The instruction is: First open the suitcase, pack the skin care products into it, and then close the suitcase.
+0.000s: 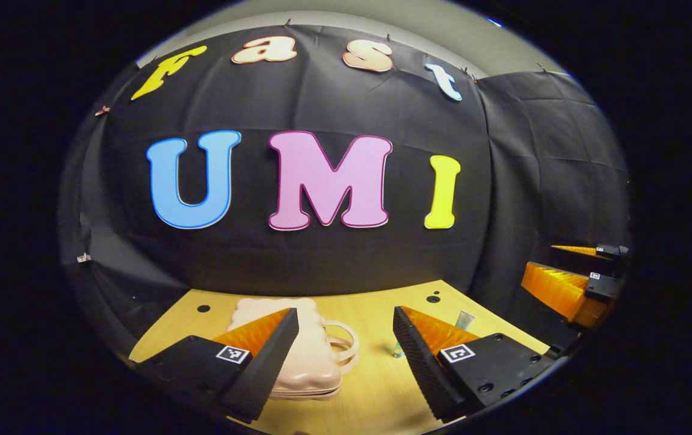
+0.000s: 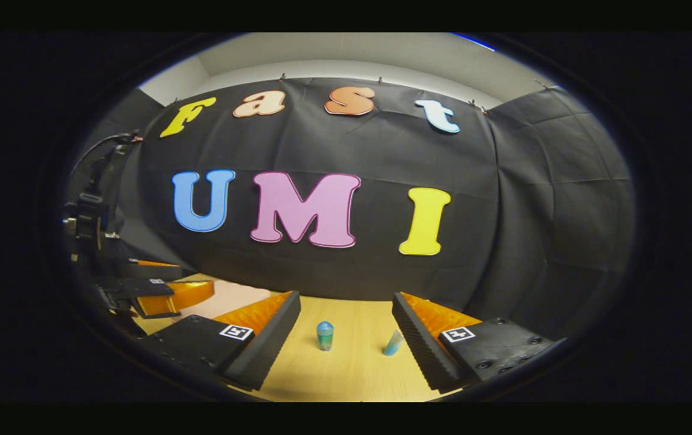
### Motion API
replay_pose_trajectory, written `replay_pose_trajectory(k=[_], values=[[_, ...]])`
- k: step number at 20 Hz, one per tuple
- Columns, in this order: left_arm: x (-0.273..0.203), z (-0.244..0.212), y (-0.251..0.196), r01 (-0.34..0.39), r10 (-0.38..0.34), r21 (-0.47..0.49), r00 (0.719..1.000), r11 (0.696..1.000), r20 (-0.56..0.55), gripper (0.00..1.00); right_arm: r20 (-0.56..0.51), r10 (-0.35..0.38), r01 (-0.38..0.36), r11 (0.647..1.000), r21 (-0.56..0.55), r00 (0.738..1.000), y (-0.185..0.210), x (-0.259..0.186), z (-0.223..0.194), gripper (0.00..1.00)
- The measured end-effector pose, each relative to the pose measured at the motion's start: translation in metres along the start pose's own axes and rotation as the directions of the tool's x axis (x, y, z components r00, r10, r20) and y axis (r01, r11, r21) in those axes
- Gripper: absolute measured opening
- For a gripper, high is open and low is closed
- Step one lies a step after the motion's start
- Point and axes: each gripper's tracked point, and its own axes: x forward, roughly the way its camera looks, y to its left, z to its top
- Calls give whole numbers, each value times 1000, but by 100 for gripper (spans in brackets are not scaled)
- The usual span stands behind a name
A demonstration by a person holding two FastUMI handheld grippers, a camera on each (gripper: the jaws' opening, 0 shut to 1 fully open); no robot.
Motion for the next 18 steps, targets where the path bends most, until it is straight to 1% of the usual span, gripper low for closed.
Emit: replay_pose_trajectory(k=[2,3,6,8,10,11,13,14,15,17,18], values=[[38,-11,-12,19,-21,-33,998,999,-58,98,-24,13,-13,1000,19,1000,-7,9,-12,97],[56,-18,-17,22,-25,-34,996,999,-88,98,-36,17,-16,999,29,999,-11,13,-18,97],[108,-55,-22,0,-3,-10,977,1000,-211,98,-76,27,-26,1000,13,997,-26,30,-38,97],[138,-85,-21,-25,17,-23,953,999,-301,98,-82,22,-22,1000,-3,996,-43,41,-46,97],[162,-112,-19,-54,34,-41,923,998,-383,98,-108,24,-23,1000,19,994,-57,53,-59,98],[173,-124,-20,-65,40,-46,909,997,-414,98,-131,28,-24,999,29,991,-61,57,-66,97],[194,-141,-20,-82,52,-47,892,996,-449,96,-131,36,-37,999,-3,991,-69,68,-72,97],[204,-149,-21,-87,58,-41,886,995,-460,92,-124,45,-49,998,-26,991,-69,74,-72,97],[212,-158,-20,-98,71,-31,874,995,-480,90,-122,56,-61,997,-36,991,-70,78,-74,97],[224,-175,-16,-139,106,-22,842,990,-530,85,-127,80,-83,996,-18,989,-70,87,-78,97],[231,-183,-12,-167,132,-14,827,986,-547,79,-133,91,-91,996,0,987,-69,90,-80,97]])
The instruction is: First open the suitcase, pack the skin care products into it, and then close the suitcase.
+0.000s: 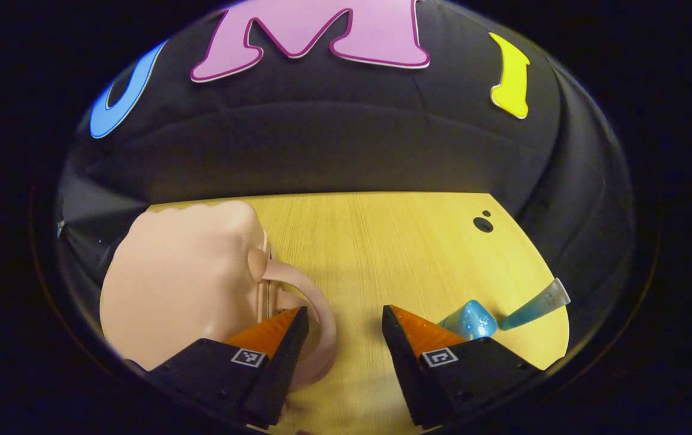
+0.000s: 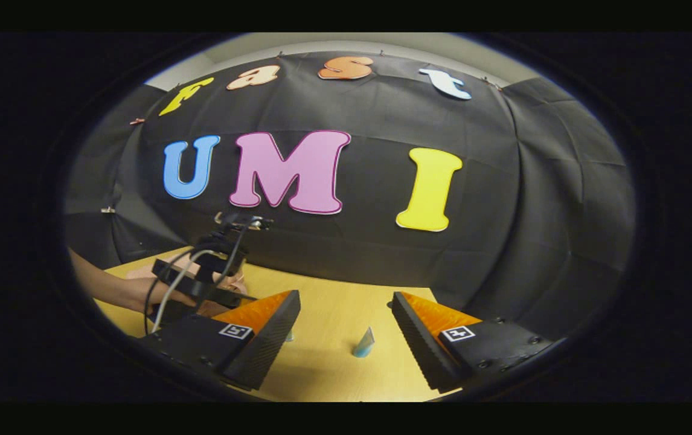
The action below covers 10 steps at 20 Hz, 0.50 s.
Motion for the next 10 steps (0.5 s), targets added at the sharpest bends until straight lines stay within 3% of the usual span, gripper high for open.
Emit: replay_pose_trajectory(k=[1,2,4,5,6,10], values=[[8,-4,6,-30,30,-2,999,1000,-17,74,-8,9,-9,1000,12,1000,0,3,-2,97],[14,-10,12,-51,51,-3,998,999,-42,61,-14,7,-7,1000,11,1000,-3,5,-4,97],[24,-23,16,-67,65,-18,993,998,-100,45,-23,-3,4,1000,8,1000,-12,11,-8,96],[29,-27,16,-59,56,-19,991,998,-118,45,-30,-8,8,1000,11,1000,-16,13,-10,96],[27,-26,15,-56,54,-13,991,998,-120,31,-36,-12,12,1000,14,999,-19,13,-12,97],[19,-5,6,37,-39,-58,999,998,-36,17,-48,-38,39,999,15,998,-24,12,-13,97]])
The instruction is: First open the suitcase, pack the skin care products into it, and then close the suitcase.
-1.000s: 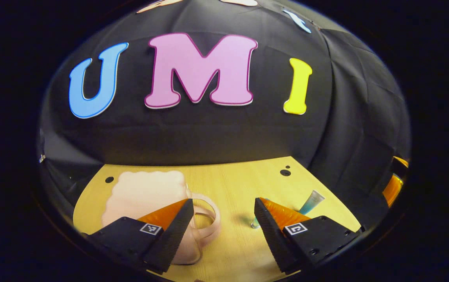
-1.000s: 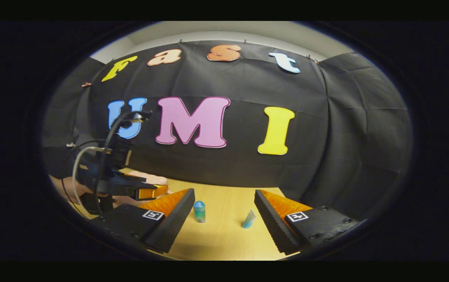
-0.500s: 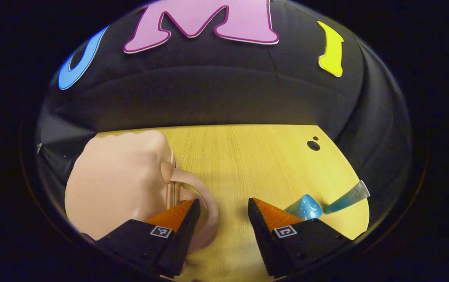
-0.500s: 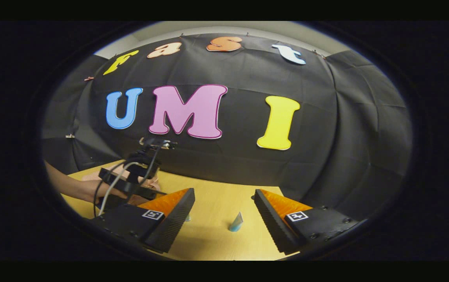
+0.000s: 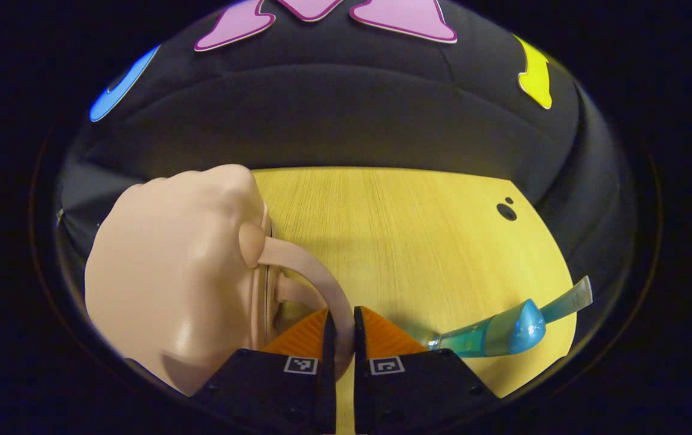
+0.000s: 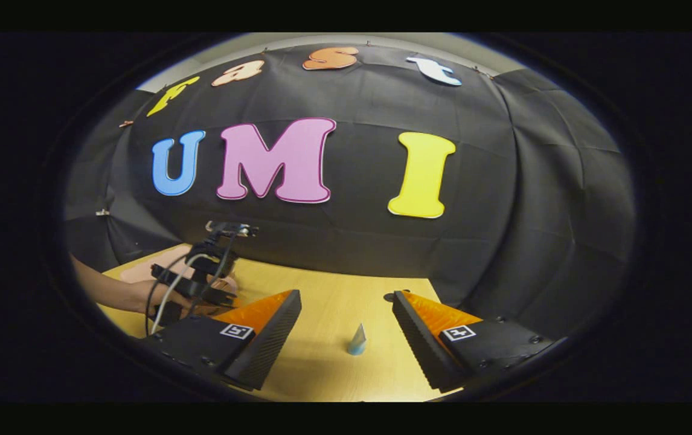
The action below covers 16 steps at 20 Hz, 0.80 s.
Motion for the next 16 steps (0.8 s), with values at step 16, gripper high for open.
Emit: replay_pose_trajectory(k=[16], values=[[-244,153,236,-122,108,45,964,991,244,13,14,118,-118,991,63,993,90,-31,19,96]])
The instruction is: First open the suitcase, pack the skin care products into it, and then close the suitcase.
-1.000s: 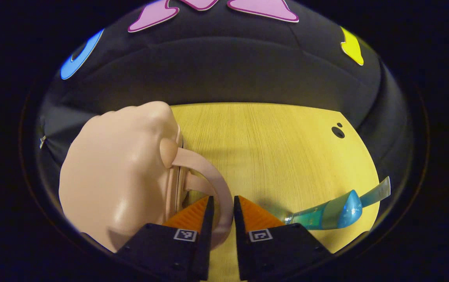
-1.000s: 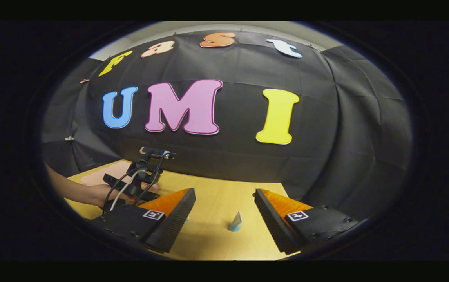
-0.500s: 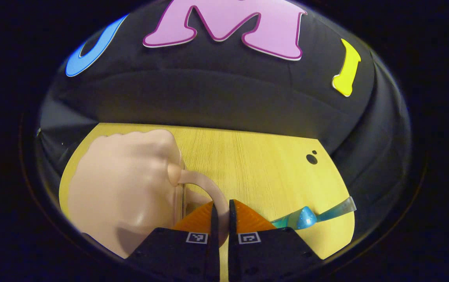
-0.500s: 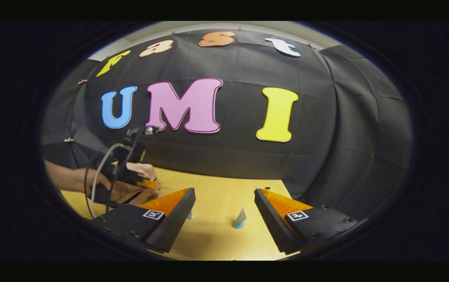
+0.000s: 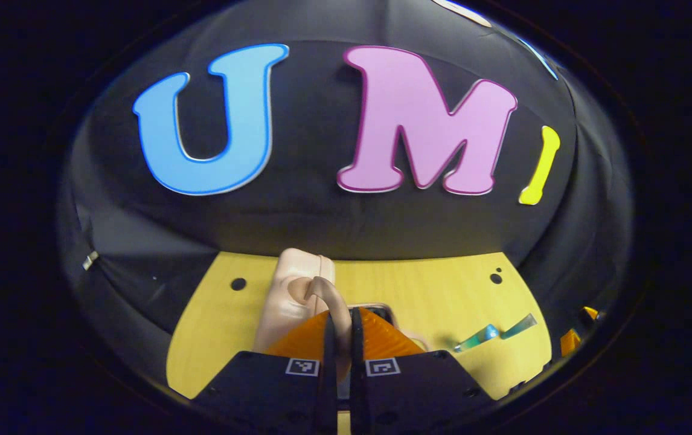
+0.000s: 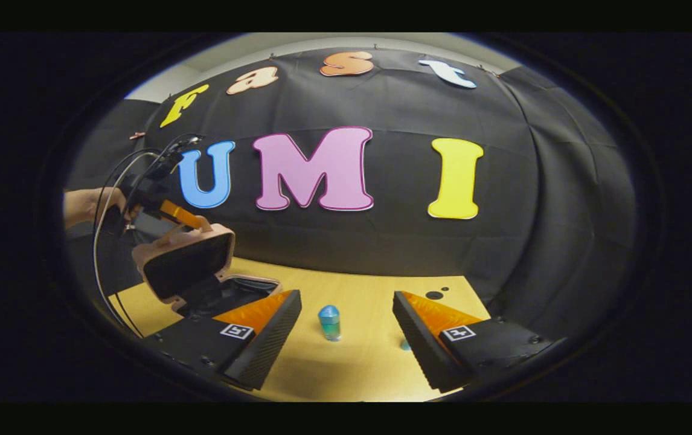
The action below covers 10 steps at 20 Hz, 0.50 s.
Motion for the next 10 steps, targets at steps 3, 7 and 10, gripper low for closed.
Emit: replay_pose_trajectory(k=[3,7,10], values=[[-7,3,90,-116,114,84,993,990,20,13,-2,-24,24,1000,-15,1000,7,-5,0,97],[17,-28,192,-209,209,81,978,974,19,13,-21,-75,74,996,-40,997,9,-7,-1,97],[42,-69,254,-249,250,38,968,968,-22,13,-45,-118,117,993,-20,992,9,-5,-4,96]])
